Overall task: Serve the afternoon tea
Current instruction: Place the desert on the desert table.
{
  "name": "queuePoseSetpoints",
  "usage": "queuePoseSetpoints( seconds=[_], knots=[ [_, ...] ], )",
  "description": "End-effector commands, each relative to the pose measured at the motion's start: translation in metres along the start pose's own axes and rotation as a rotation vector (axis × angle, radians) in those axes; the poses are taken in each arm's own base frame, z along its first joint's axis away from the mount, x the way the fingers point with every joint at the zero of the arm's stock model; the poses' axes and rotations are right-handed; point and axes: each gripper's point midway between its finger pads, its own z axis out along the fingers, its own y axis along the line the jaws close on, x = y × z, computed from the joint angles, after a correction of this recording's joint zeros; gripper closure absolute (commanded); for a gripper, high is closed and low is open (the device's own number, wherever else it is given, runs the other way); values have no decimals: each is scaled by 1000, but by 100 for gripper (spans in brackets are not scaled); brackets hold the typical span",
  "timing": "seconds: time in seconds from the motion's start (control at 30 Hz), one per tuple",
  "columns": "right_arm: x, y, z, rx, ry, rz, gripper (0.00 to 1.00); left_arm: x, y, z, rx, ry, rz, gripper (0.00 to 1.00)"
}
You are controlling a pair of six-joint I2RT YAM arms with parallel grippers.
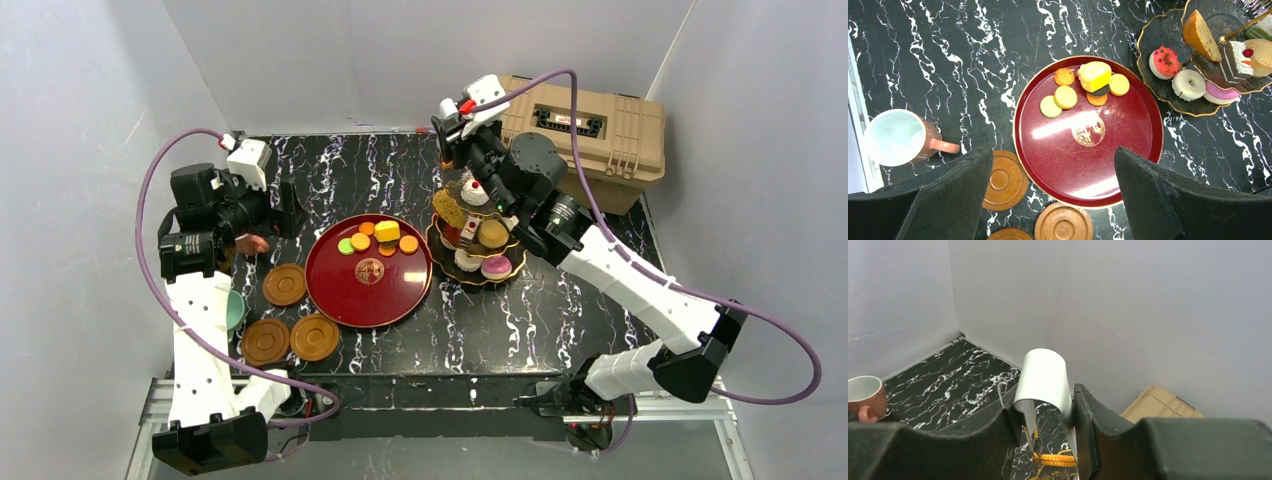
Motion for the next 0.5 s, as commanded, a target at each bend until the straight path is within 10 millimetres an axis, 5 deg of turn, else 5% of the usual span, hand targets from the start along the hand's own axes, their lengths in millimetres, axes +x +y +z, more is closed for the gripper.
queuePoseSetpoints(
  seconds=[0.0,0.13,0.33,0.47],
  knots=[
    [-44,-31,-16,102,-135,27,94,-1,-7,-8,22,-14,11,12],
    [-45,-35,-21,114,-144,25,91,-1,-8,-8,22,-14,10,12],
    [-37,-30,-20,93,-126,20,64,-3,-7,-8,19,-16,13,12],
    [-33,-26,-19,79,-115,16,55,-5,-6,-9,14,-19,16,12]
  ],
)
